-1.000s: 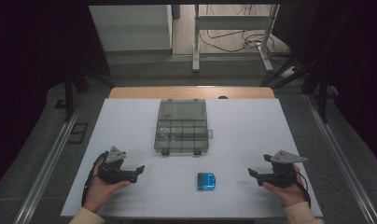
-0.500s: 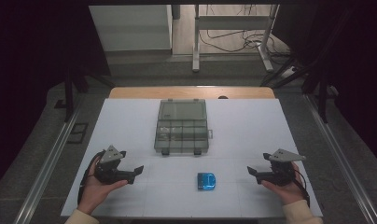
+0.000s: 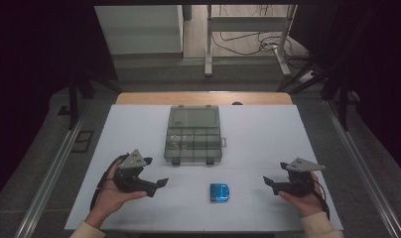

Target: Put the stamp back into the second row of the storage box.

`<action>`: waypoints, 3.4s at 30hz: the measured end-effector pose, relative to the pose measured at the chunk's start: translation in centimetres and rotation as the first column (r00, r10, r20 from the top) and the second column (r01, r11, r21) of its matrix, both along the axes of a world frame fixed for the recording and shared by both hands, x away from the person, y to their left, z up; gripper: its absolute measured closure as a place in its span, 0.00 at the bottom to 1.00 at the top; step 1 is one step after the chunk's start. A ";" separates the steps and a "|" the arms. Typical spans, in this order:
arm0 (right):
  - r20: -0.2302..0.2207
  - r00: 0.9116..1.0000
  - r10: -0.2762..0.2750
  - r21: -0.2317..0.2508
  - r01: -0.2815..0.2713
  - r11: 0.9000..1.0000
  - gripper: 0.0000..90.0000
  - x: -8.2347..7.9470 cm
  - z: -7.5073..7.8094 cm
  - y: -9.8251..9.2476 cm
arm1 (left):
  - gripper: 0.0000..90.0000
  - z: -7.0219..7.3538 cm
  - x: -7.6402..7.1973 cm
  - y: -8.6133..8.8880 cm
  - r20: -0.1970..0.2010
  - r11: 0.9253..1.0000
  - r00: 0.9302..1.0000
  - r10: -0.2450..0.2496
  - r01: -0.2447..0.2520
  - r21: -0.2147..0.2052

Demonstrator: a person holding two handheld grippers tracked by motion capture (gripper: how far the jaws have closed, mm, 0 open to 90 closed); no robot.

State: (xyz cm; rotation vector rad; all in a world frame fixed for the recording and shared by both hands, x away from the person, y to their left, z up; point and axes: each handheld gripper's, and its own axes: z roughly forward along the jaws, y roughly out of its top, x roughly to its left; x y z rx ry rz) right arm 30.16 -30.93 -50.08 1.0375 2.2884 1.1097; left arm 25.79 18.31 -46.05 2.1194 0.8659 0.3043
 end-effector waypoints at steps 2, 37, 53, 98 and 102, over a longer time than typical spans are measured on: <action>0.000 1.000 0.001 0.000 -0.001 1.000 0.16 0.0 0.0 0.0 | 0.11 0.2 0.1 -0.5 -0.003 1.000 1.000 -0.019 0.019 0.008; -0.001 1.000 0.005 -0.013 -0.005 1.000 0.16 0.0 0.0 0.0 | 0.11 1.0 2.3 -12.6 -0.089 0.922 0.935 -0.344 0.355 0.157; -0.002 1.000 0.001 -0.025 -0.001 1.000 0.16 0.0 -0.1 0.1 | 0.09 -1.3 3.3 -16.4 -0.176 0.867 0.893 -0.414 0.446 0.223; 0.000 1.000 -0.001 -0.032 0.001 0.999 0.16 0.0 -0.1 0.2 | 0.46 -2.9 4.5 -19.0 -0.221 0.792 0.847 -0.484 0.531 0.301; -0.001 1.000 -0.001 -0.034 0.001 0.999 0.16 0.0 -0.2 0.2 | 0.46 -2.0 4.3 -18.4 -0.201 0.798 0.851 -0.486 0.526 0.295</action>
